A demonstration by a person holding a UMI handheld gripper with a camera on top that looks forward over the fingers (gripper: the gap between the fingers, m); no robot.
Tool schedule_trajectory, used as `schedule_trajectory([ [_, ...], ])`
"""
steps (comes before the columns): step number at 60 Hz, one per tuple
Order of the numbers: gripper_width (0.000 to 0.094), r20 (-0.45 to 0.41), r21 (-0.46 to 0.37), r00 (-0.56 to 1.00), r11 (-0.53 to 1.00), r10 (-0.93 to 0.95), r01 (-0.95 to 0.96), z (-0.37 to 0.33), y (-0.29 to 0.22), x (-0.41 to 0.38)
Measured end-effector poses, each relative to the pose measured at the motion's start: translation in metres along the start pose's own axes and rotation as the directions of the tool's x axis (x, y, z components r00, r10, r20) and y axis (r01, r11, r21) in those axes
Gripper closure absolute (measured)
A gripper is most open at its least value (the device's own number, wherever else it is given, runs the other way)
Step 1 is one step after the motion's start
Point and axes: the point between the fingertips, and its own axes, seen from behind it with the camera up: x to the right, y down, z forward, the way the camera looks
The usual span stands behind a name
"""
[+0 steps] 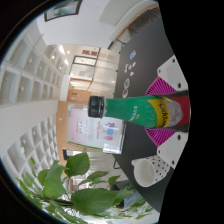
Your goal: Pour water
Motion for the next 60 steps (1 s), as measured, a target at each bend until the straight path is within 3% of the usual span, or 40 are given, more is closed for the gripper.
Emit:
schedule_trajectory([
  [4, 0.0512, -0.006, -0.025, 1.000, 1.000, -0.006, 0.005, 0.002, 0.023, 0.005],
  [5, 0.0526, -0.011, 0.016, 1.000, 1.000, -0.005, 0.005, 0.003, 0.016, 0.006],
  [14, 0.0512, -0.035, 0.040, 0.999, 0.998, 0.041, -0.040, 0.002, 0.017, 0.005],
  [22, 0.0359, -0.032, -0.006, 0.997, 0.997, 0.070, -0.071, 0.002, 0.022, 0.007],
  [27, 0.0061, -0.009, -0.059, 0.992, 0.991, 0.123, -0.123, -0.007, 0.026, 0.006],
  [29, 0.0095, -0.022, -0.061, 0.991, 0.989, 0.133, -0.134, -0.014, 0.027, 0.013],
  [34, 0.0069, -0.070, -0.061, 0.990, 0.990, 0.122, -0.126, -0.038, 0.023, 0.026],
  [60, 0.0079, -0.131, -0.045, 0.990, 0.997, 0.052, -0.059, -0.223, 0.035, 0.019],
])
